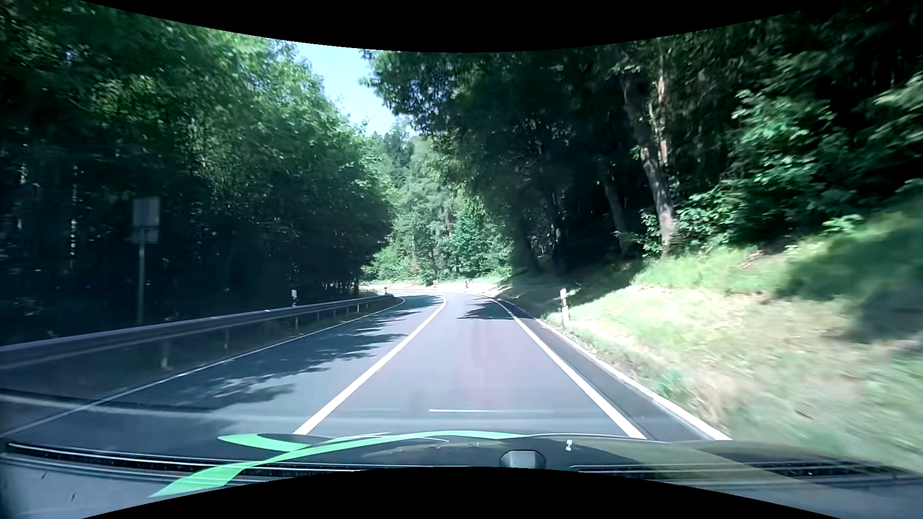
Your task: Follow the waypoints while adhering to traffic rules and regulations
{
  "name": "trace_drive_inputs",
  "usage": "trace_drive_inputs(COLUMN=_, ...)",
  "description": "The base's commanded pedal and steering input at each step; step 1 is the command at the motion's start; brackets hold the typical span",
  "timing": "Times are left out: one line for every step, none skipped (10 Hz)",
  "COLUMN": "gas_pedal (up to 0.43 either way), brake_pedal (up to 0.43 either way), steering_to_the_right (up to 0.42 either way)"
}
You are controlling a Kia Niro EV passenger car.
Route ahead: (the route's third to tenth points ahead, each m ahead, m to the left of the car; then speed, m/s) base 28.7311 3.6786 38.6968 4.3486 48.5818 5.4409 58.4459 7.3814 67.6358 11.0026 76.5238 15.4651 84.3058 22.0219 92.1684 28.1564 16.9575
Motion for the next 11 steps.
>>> trace_drive_inputs(gas_pedal=0.000, brake_pedal=0.000, steering_to_the_right=-0.011)
trace_drive_inputs(gas_pedal=0.000, brake_pedal=0.000, steering_to_the_right=-0.014)
trace_drive_inputs(gas_pedal=0.000, brake_pedal=0.000, steering_to_the_right=-0.014)
trace_drive_inputs(gas_pedal=0.000, brake_pedal=0.000, steering_to_the_right=-0.015)
trace_drive_inputs(gas_pedal=0.000, brake_pedal=0.000, steering_to_the_right=-0.015)
trace_drive_inputs(gas_pedal=0.000, brake_pedal=0.000, steering_to_the_right=-0.017)
trace_drive_inputs(gas_pedal=0.000, brake_pedal=0.000, steering_to_the_right=-0.020)
trace_drive_inputs(gas_pedal=0.000, brake_pedal=0.000, steering_to_the_right=-0.022)
trace_drive_inputs(gas_pedal=0.000, brake_pedal=0.000, steering_to_the_right=-0.023)
trace_drive_inputs(gas_pedal=0.020, brake_pedal=0.000, steering_to_the_right=-0.024)
trace_drive_inputs(gas_pedal=0.028, brake_pedal=0.000, steering_to_the_right=-0.025)
